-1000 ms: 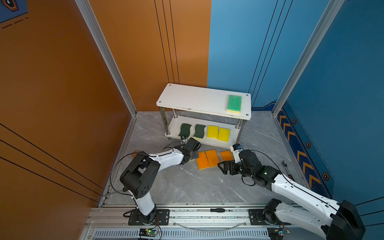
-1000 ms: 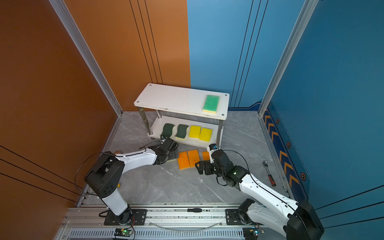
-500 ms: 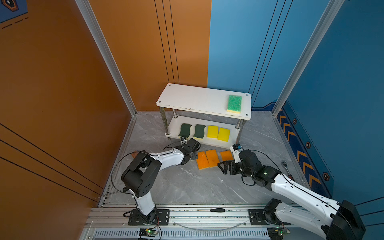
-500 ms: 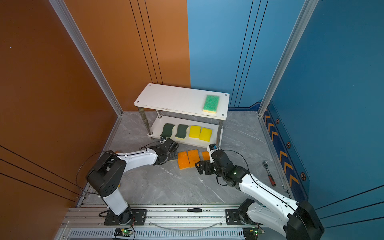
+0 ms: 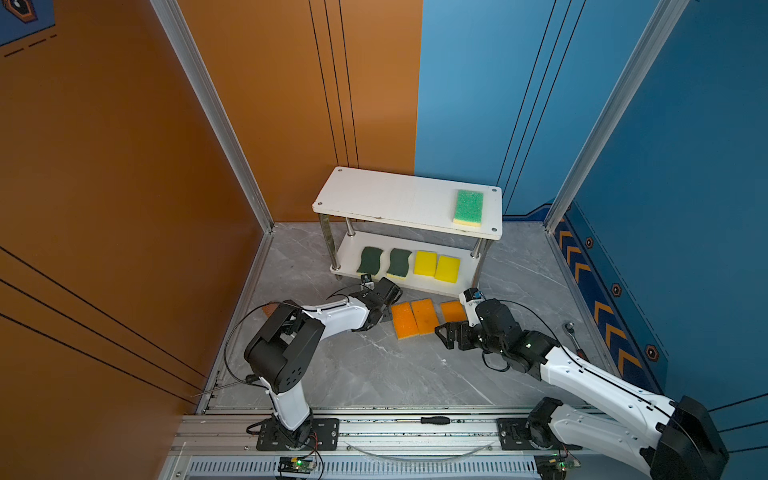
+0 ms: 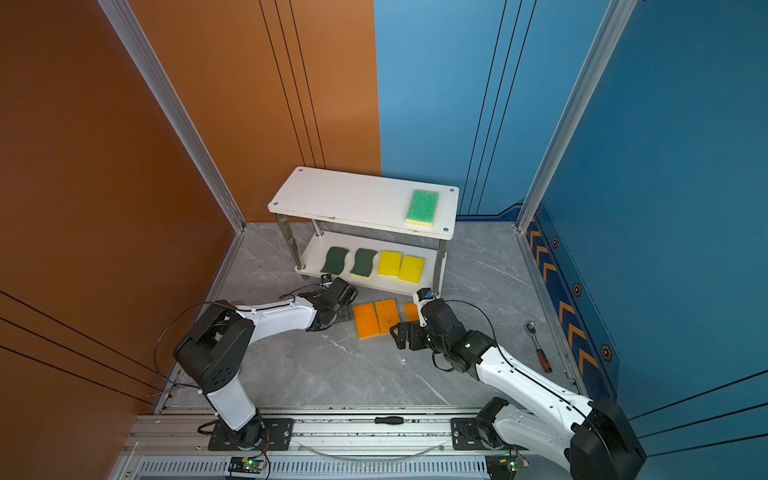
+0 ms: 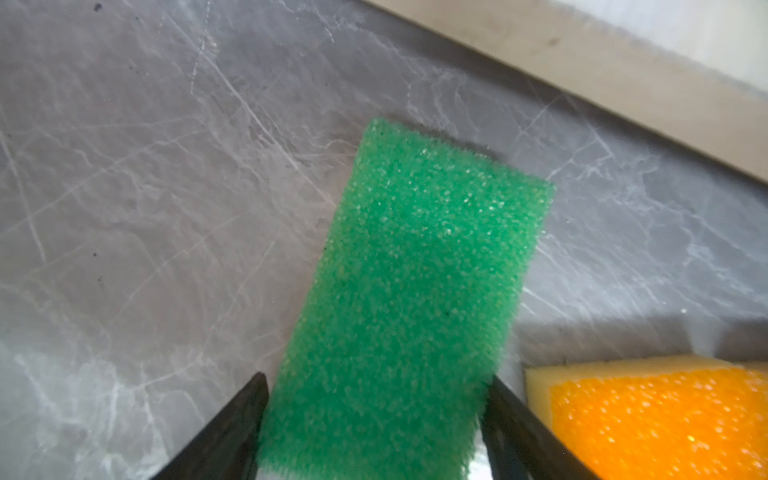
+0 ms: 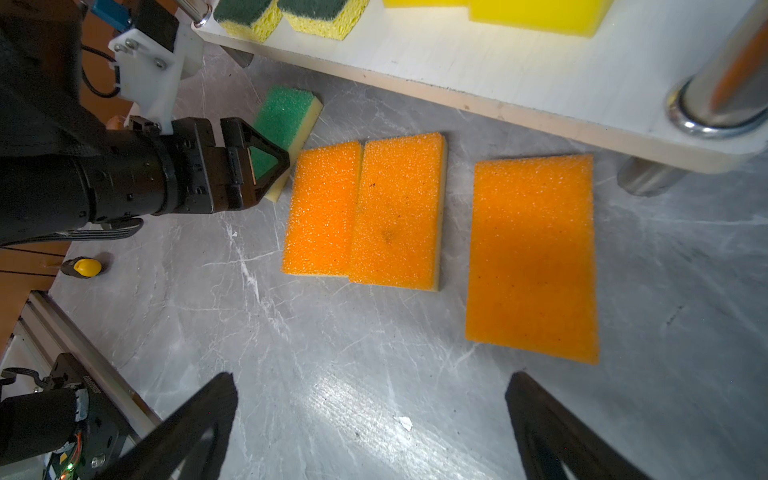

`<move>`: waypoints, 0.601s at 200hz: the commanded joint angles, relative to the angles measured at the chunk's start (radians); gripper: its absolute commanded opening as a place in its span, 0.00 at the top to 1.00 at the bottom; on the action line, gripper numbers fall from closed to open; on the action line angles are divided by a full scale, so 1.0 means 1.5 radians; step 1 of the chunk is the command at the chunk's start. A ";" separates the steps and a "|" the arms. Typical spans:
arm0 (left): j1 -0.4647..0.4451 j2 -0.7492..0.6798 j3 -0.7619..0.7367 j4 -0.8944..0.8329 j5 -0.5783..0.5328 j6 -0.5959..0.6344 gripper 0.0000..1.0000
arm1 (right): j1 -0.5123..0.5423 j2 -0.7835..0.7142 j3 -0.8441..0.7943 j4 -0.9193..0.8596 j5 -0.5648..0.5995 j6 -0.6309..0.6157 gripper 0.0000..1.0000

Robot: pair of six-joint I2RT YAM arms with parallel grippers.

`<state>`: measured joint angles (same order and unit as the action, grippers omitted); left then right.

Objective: Place and organize the cleaning sponges onto the shelf
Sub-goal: 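Lower the left gripper onto the green sponge and close it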

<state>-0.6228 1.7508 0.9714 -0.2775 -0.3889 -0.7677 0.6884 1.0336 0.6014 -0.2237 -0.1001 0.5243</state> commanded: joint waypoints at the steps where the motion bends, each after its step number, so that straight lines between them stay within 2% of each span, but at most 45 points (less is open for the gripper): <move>1: -0.004 0.015 0.009 -0.019 -0.008 0.004 0.23 | 0.004 0.006 0.020 0.010 0.002 -0.003 0.00; 51: -0.009 0.016 0.008 -0.019 -0.005 0.008 0.26 | 0.004 0.003 0.019 0.010 0.001 -0.003 0.00; 120: -0.011 0.014 0.006 -0.015 0.004 0.013 0.39 | 0.004 0.001 0.016 0.011 0.003 -0.004 0.00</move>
<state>-0.6304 1.7538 0.9714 -0.2764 -0.3882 -0.7631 0.6884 1.0370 0.6014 -0.2237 -0.1001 0.5243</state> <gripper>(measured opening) 0.628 0.999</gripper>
